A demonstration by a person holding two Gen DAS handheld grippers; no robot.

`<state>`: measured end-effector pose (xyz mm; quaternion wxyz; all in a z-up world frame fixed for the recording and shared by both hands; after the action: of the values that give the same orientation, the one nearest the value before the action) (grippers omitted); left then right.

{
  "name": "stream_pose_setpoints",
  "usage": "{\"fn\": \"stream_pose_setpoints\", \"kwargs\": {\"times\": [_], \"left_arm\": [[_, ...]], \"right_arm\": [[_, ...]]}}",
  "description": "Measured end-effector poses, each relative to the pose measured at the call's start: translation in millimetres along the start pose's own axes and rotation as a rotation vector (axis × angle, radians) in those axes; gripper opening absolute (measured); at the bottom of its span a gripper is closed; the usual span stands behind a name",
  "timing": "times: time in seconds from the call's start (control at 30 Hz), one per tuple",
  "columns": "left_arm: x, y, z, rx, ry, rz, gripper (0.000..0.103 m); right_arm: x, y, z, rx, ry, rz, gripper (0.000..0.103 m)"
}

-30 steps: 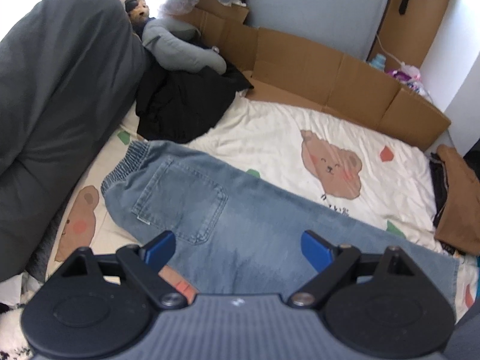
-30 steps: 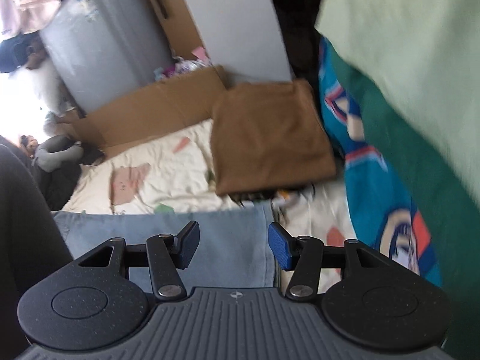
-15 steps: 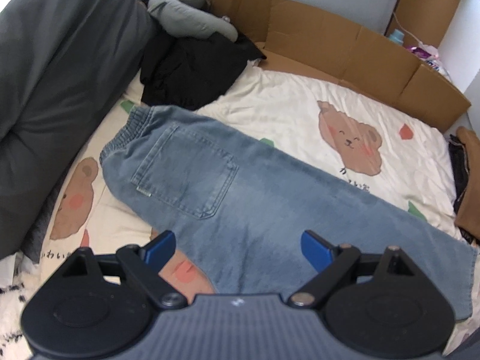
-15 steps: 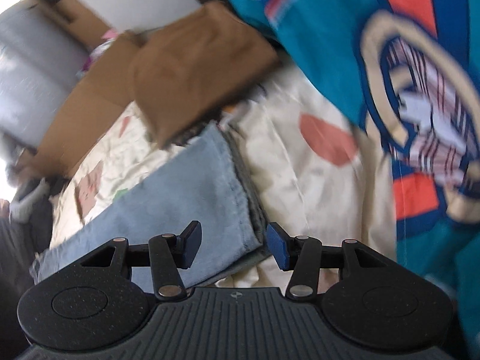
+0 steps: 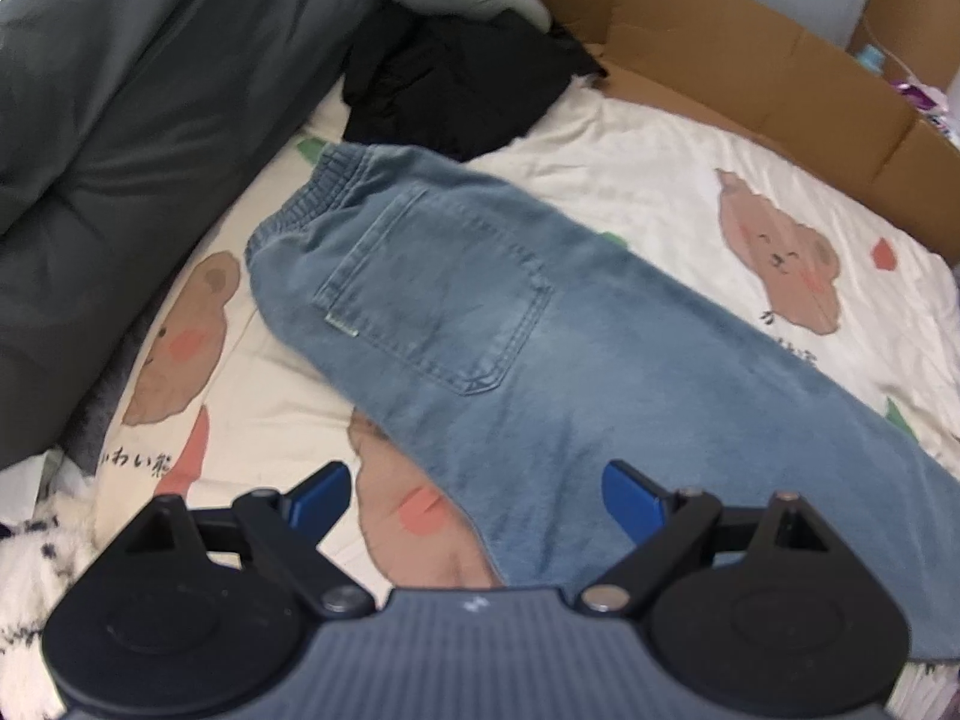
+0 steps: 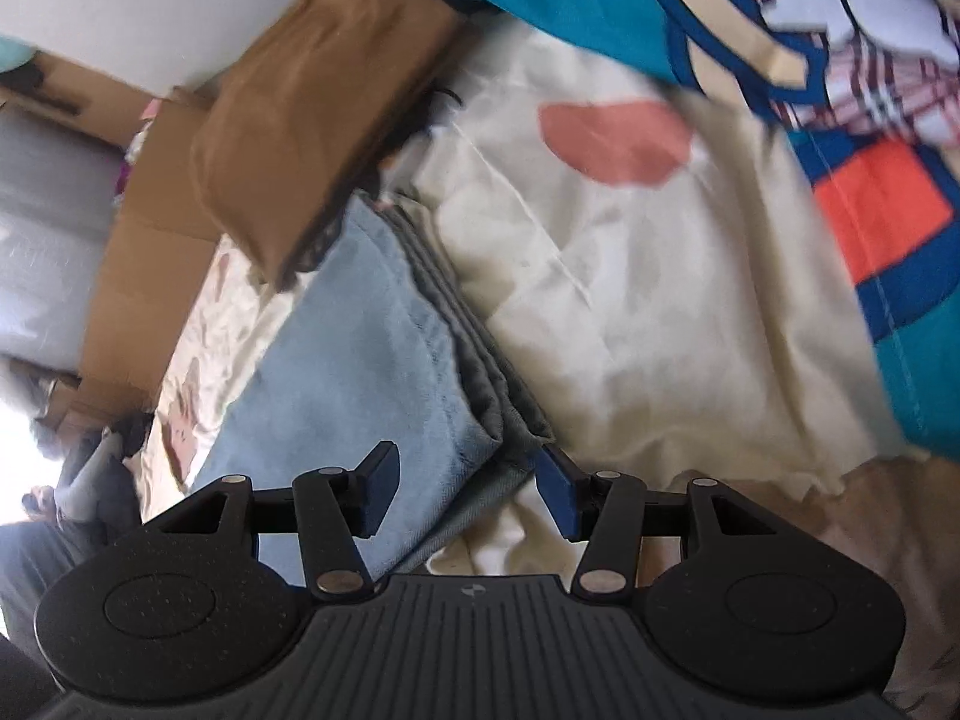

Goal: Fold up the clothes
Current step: 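Move the open right gripper to the folded denim stack under the brown cloth, then close the right gripper on the folded edge of the denim stack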

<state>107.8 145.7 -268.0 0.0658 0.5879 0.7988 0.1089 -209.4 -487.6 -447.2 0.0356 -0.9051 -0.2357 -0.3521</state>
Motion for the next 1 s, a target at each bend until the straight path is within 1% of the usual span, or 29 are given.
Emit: {"fn": "stream_pose_setpoints", "kwargs": {"times": [0.1, 0.33, 0.47, 0.53, 0.63, 0.67, 0.77, 0.83, 0.87, 0.9, 0.97, 1.0], "left_arm": [[4.4, -0.4, 7.9, 0.019, 0.012, -0.024, 0.092], [7.2, -1.4, 16.3, 0.031, 0.042, -0.054, 0.092], [9.8, -1.9, 19.4, 0.037, 0.071, -0.055, 0.092], [10.9, -3.6, 20.5, 0.038, 0.076, -0.053, 0.092], [12.0, -6.9, 23.0, 0.042, 0.076, -0.06, 0.092], [11.7, -8.3, 24.2, 0.045, 0.076, -0.062, 0.092], [9.6, -11.2, 27.2, 0.053, 0.083, -0.047, 0.092], [8.0, -12.1, 28.2, 0.056, 0.086, -0.038, 0.092], [7.6, -12.3, 28.5, 0.057, 0.087, -0.035, 0.092], [6.9, -12.4, 28.8, 0.058, 0.089, -0.031, 0.092], [5.4, -12.3, 29.1, 0.061, 0.094, -0.021, 0.092], [4.7, -12.4, 28.9, 0.063, 0.097, -0.014, 0.092]], "right_arm": [[-5.4, -2.1, 11.5, 0.017, 0.009, 0.031, 0.057], [-11.1, 4.1, 23.2, -0.007, 0.098, 0.119, 0.058], [-14.3, 7.8, 26.1, -0.001, 0.13, 0.156, 0.055], [-15.4, 9.2, 24.8, 0.008, 0.139, 0.167, 0.039], [-13.8, 10.9, 17.9, 0.011, 0.177, 0.163, 0.024], [-11.8, 11.5, 14.7, 0.013, 0.196, 0.156, 0.022], [-2.2, 12.8, 4.0, 0.021, 0.262, 0.121, 0.021], [1.4, 13.7, 1.4, 0.033, 0.287, 0.104, 0.021], [1.8, 14.8, 1.4, 0.043, 0.289, 0.097, 0.021], [0.8, 16.4, 3.2, 0.052, 0.282, 0.095, 0.024], [-3.5, 20.6, 9.8, 0.071, 0.257, 0.099, 0.027], [-7.1, 22.5, 14.2, 0.087, 0.246, 0.105, 0.033]]}}
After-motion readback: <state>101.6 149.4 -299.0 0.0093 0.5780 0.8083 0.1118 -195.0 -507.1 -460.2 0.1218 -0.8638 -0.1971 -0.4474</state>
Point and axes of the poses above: each gripper's, at about its wrist camera, not at the fingertips, and z roughly the way its jaws point, x to its left, y to its top, the point moved 9 cm from there along z, roughly the way its jaws point, and after that the axes turned 8 degrees about x, right-handed, at the moved point
